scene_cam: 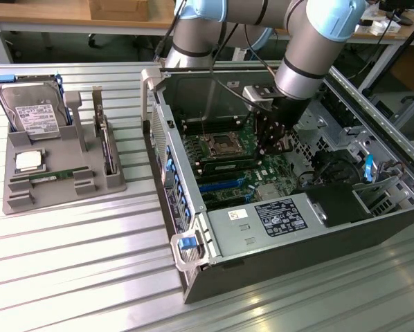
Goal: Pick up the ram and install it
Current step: 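Press down the ram until it locks into place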
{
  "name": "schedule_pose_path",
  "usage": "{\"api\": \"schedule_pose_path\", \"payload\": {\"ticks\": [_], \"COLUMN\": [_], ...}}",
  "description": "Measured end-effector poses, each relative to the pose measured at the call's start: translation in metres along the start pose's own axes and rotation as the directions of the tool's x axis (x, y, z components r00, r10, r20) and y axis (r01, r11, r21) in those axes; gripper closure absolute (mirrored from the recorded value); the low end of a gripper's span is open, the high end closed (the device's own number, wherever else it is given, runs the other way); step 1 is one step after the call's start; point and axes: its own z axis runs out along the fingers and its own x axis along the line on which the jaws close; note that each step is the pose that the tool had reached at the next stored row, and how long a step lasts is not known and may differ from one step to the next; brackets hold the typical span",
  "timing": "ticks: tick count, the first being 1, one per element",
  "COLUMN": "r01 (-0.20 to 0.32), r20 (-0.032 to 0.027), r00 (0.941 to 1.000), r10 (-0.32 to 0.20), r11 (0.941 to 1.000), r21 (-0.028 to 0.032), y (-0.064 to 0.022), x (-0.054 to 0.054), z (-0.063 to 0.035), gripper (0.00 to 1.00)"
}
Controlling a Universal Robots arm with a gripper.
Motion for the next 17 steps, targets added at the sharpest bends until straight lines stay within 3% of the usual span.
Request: {"api": "schedule_pose_path", "payload": {"ticks": [1, 3, 7, 9, 13, 16, 17], "r01": [0.0, 0.0, 0.0, 0.0, 0.0, 0.0, 0.0], "r20": [0.0022, 0.0007, 0.0046, 0.0069, 0.0108, 0.0118, 0.0129], "r00": [1.0, 1.0, 1.0, 1.0, 0.9999, 0.9999, 0.9999], "r10": [0.0, 0.0, 0.0, 0.0, 0.0, 0.0, 0.0], "r11": [1.0, 1.0, 0.9999, 0.9999, 0.9998, 0.9998, 0.9998], "r21": [0.0058, 0.0088, 0.0161, 0.0172, 0.0187, 0.0201, 0.0212], "y": [0.0003, 0.0008, 0.0071, 0.024, 0.0681, 0.0905, 0.1043], "x": [0.0, 0.0, 0.0, 0.0, 0.0, 0.0, 0.0], "z": [-0.0032, -0.01, -0.0152, -0.0143, -0.0099, -0.0069, -0.0041], "gripper": [0.89, 0.89, 0.89, 0.89, 0.89, 0.89, 0.89]}}
